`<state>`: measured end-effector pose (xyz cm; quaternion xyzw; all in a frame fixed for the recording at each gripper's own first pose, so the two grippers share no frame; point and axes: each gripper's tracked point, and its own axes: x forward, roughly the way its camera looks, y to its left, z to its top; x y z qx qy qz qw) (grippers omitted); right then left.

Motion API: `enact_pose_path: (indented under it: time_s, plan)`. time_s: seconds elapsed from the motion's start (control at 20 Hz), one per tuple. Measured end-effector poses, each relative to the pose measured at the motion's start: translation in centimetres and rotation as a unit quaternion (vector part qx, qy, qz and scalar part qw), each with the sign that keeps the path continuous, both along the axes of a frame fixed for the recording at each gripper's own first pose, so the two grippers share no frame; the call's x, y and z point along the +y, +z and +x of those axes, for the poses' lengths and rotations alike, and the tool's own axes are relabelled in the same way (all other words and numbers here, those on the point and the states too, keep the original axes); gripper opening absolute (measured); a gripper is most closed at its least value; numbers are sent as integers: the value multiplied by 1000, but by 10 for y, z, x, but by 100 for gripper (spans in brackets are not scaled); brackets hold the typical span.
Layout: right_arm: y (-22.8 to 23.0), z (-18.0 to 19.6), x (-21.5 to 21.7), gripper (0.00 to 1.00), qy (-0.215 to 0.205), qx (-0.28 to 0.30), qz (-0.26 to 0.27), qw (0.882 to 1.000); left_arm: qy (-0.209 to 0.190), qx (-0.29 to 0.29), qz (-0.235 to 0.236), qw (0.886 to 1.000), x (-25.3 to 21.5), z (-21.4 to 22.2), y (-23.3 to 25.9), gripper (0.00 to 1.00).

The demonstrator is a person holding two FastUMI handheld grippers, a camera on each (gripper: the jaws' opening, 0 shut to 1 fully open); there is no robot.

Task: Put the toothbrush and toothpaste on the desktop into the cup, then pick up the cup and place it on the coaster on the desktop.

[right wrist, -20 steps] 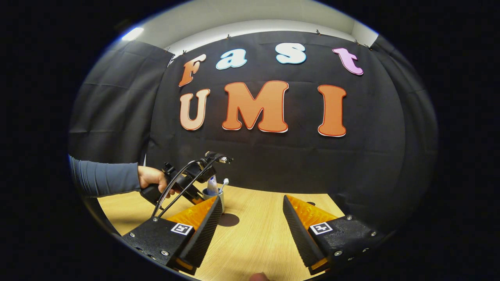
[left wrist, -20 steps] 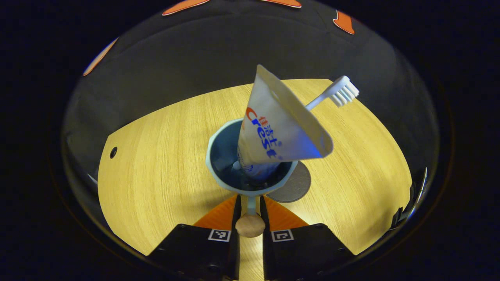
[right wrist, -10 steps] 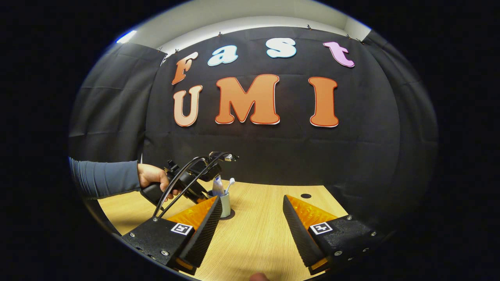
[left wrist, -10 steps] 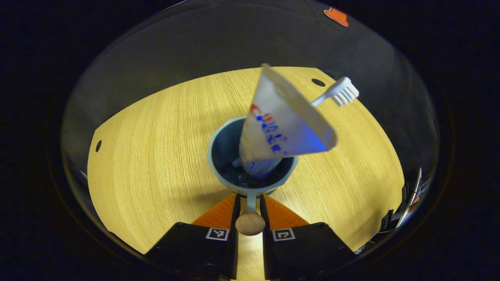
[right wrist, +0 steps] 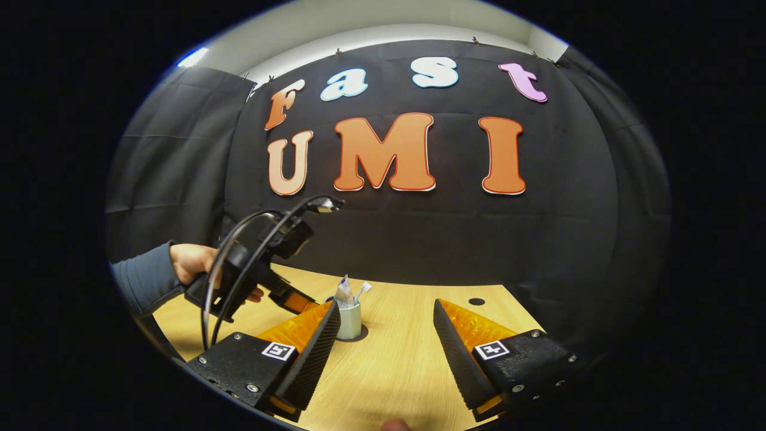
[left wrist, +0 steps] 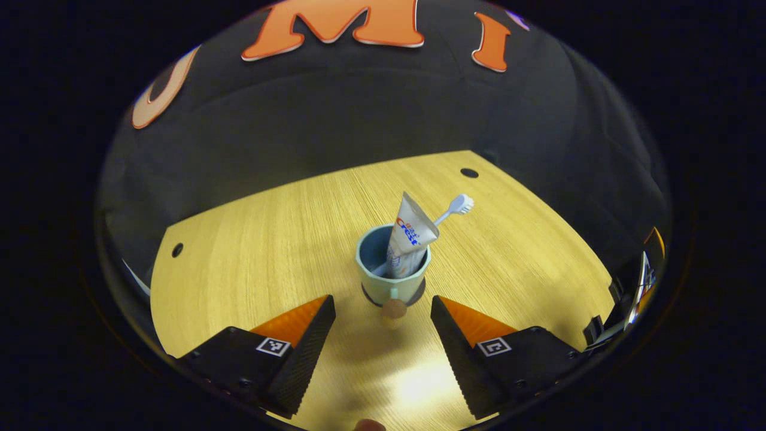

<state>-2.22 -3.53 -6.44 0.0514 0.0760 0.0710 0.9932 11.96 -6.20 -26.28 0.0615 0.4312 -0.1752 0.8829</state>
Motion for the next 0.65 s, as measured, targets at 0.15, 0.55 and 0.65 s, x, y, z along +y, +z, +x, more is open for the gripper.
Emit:
enact_pose_path:
  time_s: [0.15, 0.55, 0.65]
  plan:
    - [6, 6, 9, 93, -5, -11, 2, 1000, 31, -94, 14, 995, 0, 27, 2, 97]
    - [12, 17, 53, 93, 16, -30, -16, 999, 116, -259, 25, 959, 13, 49, -12, 99]
    - [17, 19, 59, 93, 12, -44, -21, 999, 134, -290, 11, 947, 17, 50, -10, 99]
